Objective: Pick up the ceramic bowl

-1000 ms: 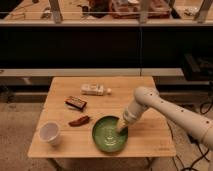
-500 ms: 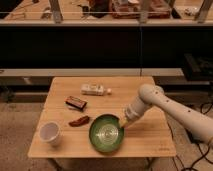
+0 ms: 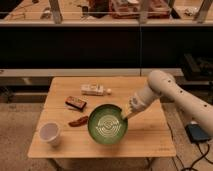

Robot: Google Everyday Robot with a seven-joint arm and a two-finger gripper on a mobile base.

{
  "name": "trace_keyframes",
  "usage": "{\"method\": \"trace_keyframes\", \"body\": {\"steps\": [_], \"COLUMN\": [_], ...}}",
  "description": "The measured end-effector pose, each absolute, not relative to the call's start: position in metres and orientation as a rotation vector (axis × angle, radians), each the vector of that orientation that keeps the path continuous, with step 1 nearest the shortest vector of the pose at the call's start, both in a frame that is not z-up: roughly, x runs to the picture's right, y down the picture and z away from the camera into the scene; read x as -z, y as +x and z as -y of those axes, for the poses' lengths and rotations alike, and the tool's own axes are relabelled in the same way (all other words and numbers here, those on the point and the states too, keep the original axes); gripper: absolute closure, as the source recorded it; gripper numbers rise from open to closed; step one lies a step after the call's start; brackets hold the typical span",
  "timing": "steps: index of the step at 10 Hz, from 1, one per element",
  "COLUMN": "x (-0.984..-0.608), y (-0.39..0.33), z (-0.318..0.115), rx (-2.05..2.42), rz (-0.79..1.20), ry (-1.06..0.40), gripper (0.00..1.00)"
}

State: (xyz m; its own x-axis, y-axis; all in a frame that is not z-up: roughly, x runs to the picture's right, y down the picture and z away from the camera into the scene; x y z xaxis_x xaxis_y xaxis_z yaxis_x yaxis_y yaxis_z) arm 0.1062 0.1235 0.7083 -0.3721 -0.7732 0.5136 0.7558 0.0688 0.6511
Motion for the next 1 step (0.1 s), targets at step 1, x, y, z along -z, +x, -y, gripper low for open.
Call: {"method": "trace_keyframes", "body": {"steps": [1], "x": [-0.7017], "y": [0.1075], "z": [-0.1196], "rx": [1.606], "rz": [1.1], "ry": [0.02], "gripper": [0.85]}}
